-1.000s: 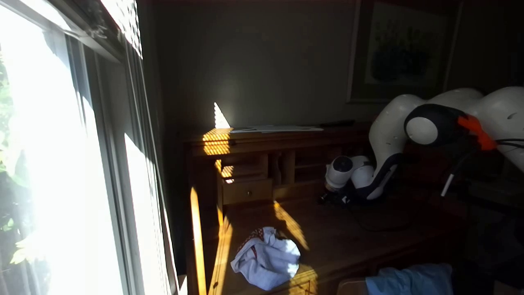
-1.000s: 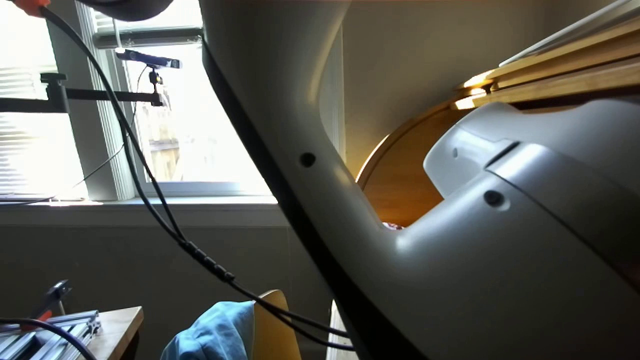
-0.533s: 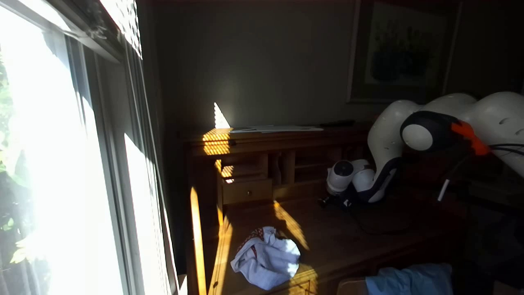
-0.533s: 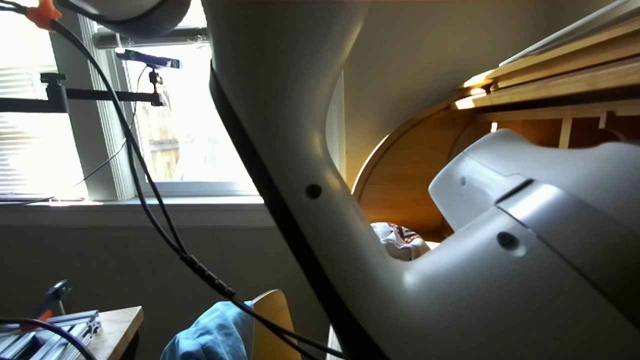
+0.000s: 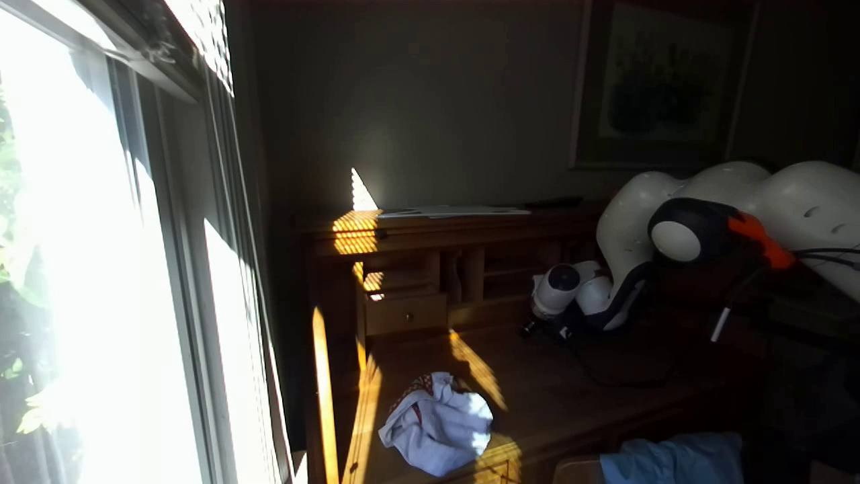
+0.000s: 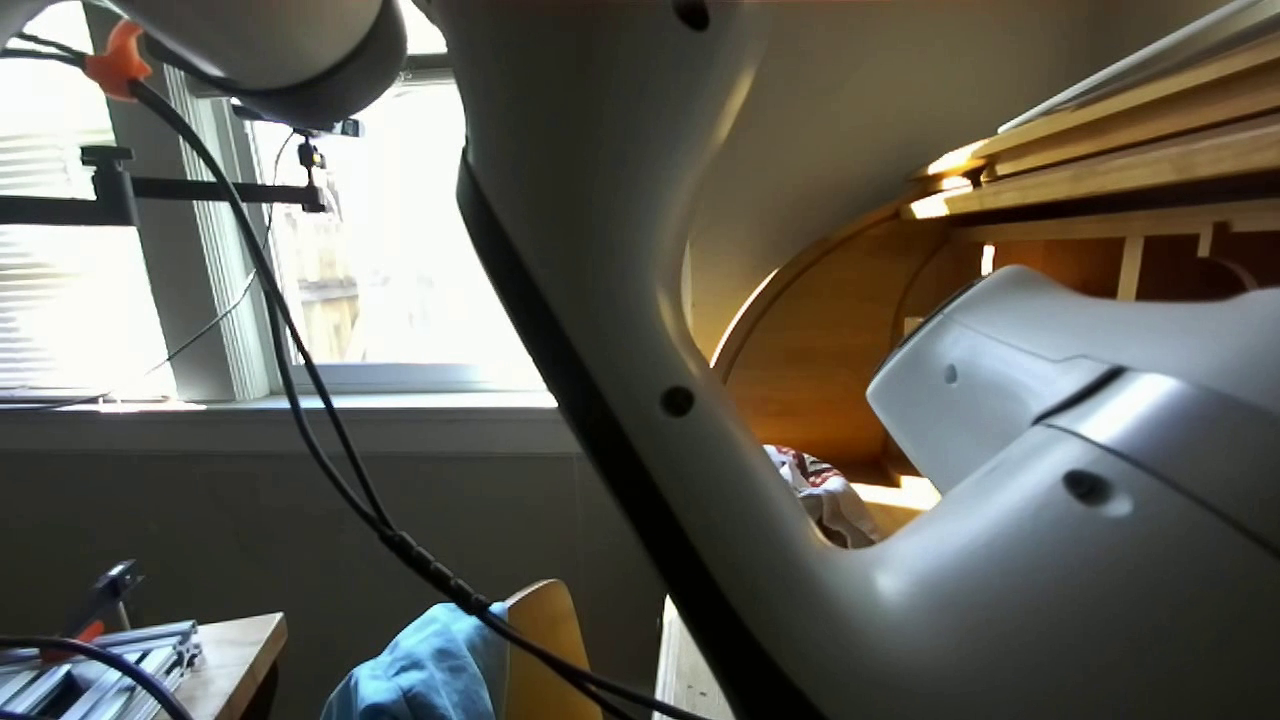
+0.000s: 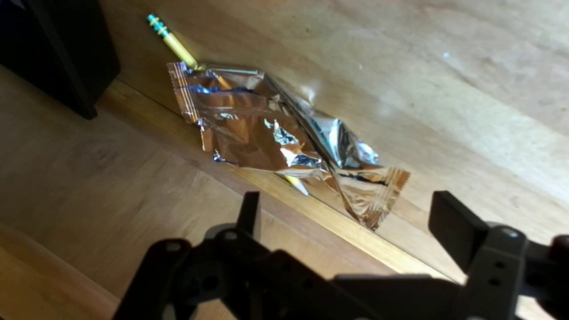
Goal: Move the wrapper forward
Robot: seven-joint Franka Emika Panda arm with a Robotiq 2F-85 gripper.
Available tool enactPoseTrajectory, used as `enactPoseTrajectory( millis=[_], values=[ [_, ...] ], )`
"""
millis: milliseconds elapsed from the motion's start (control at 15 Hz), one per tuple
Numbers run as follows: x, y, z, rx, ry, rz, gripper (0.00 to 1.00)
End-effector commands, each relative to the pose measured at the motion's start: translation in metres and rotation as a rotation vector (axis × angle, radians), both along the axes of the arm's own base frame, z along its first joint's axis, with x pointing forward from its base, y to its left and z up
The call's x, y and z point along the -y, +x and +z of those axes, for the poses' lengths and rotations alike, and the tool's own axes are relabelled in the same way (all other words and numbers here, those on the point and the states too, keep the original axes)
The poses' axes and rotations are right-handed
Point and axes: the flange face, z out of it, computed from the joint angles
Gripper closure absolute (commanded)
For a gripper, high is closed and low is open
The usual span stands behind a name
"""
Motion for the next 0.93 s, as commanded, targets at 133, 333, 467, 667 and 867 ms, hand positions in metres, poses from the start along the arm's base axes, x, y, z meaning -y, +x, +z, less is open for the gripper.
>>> enactPoseTrajectory(
  millis=[133, 333, 467, 667, 867],
  values=[
    [0.001, 0.007, -0.007, 0.017, -0.015, 0.033, 0.49],
    [0.002, 0.005, -0.011, 0.015, -0.014, 0.026, 0.69],
    [0.002, 0.003, -0.015, 0.014, -0.011, 0.018, 0.84],
    [0.0, -0.001, -0.022, 0.011, 0.006, -0.012, 1.0],
    [-0.003, -0.005, -0.027, 0.016, 0.03, -0.049, 1.0]
  ],
)
